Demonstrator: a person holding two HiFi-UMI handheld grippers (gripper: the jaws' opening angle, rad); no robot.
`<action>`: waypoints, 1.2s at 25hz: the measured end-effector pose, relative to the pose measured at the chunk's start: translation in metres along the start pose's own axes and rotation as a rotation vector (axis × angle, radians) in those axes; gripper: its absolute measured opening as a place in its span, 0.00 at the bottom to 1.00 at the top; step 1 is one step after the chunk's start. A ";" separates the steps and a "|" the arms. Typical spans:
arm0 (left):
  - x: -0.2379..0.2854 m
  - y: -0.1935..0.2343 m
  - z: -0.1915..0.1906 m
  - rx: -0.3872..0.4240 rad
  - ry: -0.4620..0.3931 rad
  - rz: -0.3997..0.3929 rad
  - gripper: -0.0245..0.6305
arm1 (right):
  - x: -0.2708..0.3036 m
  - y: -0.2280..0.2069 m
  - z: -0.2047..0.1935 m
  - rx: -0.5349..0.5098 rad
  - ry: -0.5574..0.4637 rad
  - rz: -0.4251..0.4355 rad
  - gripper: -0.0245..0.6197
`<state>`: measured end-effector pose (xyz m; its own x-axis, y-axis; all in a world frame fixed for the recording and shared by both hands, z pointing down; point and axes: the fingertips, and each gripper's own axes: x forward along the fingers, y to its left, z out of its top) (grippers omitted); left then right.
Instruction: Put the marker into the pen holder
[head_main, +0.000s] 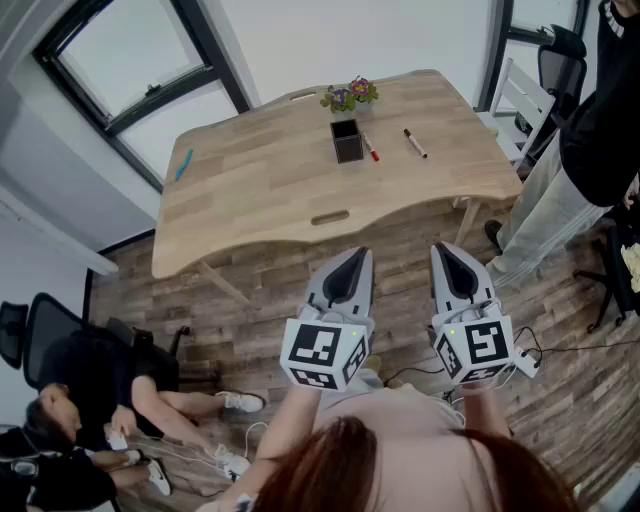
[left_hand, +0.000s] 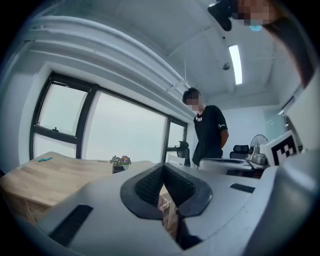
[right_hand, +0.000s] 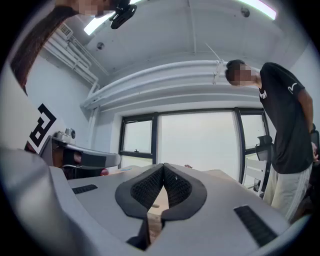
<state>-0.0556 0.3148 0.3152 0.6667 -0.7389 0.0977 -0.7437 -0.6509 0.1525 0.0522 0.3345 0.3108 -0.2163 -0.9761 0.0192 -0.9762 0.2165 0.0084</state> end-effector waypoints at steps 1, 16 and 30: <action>0.001 0.002 -0.001 -0.001 0.002 -0.002 0.04 | 0.002 0.000 0.000 0.005 -0.005 -0.003 0.04; 0.014 0.039 -0.011 -0.001 0.026 -0.038 0.04 | 0.040 0.002 -0.007 0.007 -0.014 -0.078 0.04; 0.045 0.061 -0.012 -0.017 0.045 -0.067 0.04 | 0.076 -0.011 -0.009 -0.028 -0.008 -0.119 0.04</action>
<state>-0.0702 0.2438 0.3404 0.7171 -0.6846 0.1309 -0.6963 -0.6956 0.1768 0.0469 0.2585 0.3209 -0.0995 -0.9950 0.0086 -0.9943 0.0998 0.0385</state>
